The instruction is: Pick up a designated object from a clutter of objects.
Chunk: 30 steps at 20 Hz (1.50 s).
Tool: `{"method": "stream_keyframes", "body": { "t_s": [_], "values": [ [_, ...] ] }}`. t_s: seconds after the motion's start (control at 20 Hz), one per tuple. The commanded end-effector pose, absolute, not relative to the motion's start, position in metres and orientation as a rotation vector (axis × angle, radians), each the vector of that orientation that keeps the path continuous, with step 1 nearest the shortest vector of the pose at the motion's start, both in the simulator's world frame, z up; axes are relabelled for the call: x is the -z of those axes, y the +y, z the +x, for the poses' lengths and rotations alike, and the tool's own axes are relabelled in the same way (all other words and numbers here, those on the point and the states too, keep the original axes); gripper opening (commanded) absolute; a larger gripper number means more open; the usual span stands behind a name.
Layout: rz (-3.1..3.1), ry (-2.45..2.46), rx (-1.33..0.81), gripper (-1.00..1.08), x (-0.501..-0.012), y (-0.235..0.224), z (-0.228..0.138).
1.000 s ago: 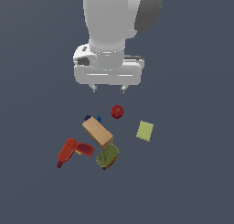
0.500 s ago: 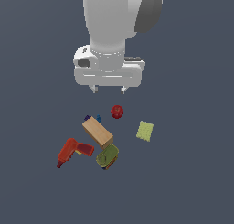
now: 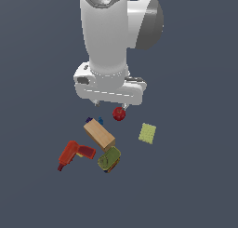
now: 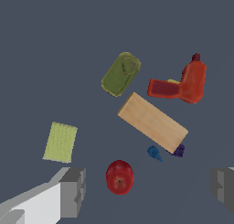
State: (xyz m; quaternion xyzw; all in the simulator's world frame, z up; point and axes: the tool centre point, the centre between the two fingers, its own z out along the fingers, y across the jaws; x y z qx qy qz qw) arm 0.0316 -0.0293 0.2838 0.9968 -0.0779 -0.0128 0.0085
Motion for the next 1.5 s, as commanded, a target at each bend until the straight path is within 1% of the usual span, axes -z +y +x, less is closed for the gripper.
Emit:
{"method": "stream_keyframes", "body": {
  "t_s": [0.0,0.45,0.75,1.1,1.45],
  "values": [
    [3.111,-0.331,0.037,1.00,-0.271,-0.030,0.045],
    [3.056,-0.716,0.022,1.00,-0.207,-0.034,0.098],
    [2.996,-0.947,0.012,1.00,-0.161,-0.037,0.125],
    [2.937,-1.115,0.004,1.00,-0.124,-0.039,0.142],
    [2.912,-1.180,0.000,1.00,-0.109,-0.040,0.147]
  ]
}}
